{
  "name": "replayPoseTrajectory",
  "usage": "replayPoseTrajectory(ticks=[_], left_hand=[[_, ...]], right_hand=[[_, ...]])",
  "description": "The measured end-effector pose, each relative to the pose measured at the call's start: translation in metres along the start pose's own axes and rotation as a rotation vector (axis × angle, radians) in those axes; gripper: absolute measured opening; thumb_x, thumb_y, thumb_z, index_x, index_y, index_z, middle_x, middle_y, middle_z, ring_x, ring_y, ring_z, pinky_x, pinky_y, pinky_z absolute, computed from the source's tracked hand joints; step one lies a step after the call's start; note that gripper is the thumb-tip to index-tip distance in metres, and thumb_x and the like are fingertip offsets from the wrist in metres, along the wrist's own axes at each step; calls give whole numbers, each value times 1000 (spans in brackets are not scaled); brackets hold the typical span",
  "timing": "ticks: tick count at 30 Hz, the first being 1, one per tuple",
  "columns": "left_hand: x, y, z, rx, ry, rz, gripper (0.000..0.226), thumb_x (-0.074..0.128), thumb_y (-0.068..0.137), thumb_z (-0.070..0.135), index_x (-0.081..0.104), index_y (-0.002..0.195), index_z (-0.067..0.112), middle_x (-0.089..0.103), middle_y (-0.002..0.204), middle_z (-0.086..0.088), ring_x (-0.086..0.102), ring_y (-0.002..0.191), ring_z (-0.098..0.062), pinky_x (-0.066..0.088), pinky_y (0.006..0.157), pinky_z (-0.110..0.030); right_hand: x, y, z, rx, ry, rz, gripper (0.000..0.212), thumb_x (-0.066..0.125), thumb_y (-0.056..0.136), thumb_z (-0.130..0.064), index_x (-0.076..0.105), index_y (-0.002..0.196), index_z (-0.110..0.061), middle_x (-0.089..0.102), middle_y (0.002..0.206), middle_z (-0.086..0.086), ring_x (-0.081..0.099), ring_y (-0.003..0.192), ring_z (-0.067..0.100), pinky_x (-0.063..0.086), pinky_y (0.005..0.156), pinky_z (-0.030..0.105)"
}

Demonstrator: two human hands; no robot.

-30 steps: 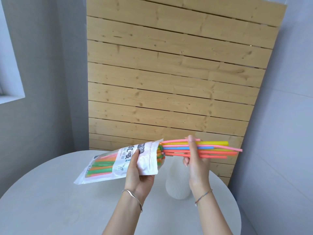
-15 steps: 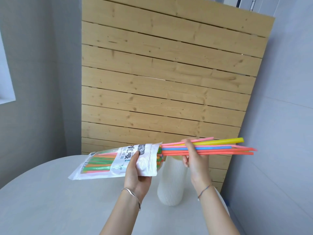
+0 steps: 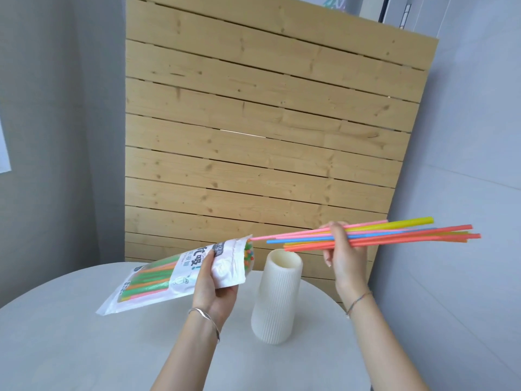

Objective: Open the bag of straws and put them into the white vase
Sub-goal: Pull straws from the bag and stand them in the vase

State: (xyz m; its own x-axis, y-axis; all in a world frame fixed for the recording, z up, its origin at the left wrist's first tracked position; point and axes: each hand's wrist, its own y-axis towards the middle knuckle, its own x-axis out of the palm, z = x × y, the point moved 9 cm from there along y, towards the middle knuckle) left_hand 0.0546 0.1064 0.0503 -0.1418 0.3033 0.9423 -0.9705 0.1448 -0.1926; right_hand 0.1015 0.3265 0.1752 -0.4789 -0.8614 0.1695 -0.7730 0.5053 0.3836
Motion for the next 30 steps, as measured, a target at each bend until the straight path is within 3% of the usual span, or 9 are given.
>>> replayPoseTrajectory(ticks=[2,6,9,14,18,21,25,28,30], left_hand=[[-4,-1,5,8,-17,22,42,54,93,27,57,129,6,77,82,-8,74,68,-16,59,53,-28],[-10,-3,7,16,-13,63,36,56,92,26,59,124,10,77,72,-6,73,60,-14,57,49,-26],[-10,-6,6,16,-1,71,30,56,92,26,60,117,12,76,68,-5,72,57,-13,55,45,-24],[-8,-9,6,20,20,53,24,55,92,26,61,110,11,76,69,-5,73,58,-13,56,47,-25],[-7,-13,7,8,14,52,23,55,93,25,62,108,10,76,68,-6,73,57,-14,55,45,-24],[-10,-13,8,2,11,61,27,56,92,24,61,114,9,76,69,-7,73,57,-15,55,45,-24],[-13,-11,14,8,-9,44,39,57,91,25,59,126,7,77,78,-7,74,63,-16,57,48,-27],[-9,-14,17,14,-10,30,35,55,92,23,59,123,7,77,75,-9,74,61,-17,56,46,-27],[-6,-17,16,9,-14,27,32,54,93,22,59,121,7,76,71,-10,73,58,-17,54,43,-27]], right_hand=[[-16,7,-10,-12,-11,42,20,49,90,-11,56,71,-9,49,56,4,34,29,7,23,32,16],[-41,17,-25,-43,-98,95,18,52,86,-14,58,69,-10,46,50,1,35,31,8,26,34,18],[-50,21,-33,-67,-179,102,20,51,85,-12,59,66,-11,42,52,4,35,32,7,29,34,17],[-30,28,-36,-77,-381,22,19,53,84,-15,59,67,-9,46,36,-11,42,36,6,35,43,23],[17,33,-27,-90,-526,-109,20,53,83,-16,60,67,-7,52,53,2,48,48,18,37,45,25],[43,38,9,6,-635,-199,21,55,79,-24,66,74,-7,66,68,9,63,64,26,49,61,31],[53,34,60,97,-704,-312,12,59,75,-27,68,73,-20,72,76,1,68,77,23,54,76,35],[47,29,78,113,-691,-313,6,68,75,-26,67,70,-24,72,76,2,68,78,23,54,77,37],[40,28,84,143,-666,-279,11,73,74,-26,70,75,-16,73,79,8,68,78,25,54,76,38]])
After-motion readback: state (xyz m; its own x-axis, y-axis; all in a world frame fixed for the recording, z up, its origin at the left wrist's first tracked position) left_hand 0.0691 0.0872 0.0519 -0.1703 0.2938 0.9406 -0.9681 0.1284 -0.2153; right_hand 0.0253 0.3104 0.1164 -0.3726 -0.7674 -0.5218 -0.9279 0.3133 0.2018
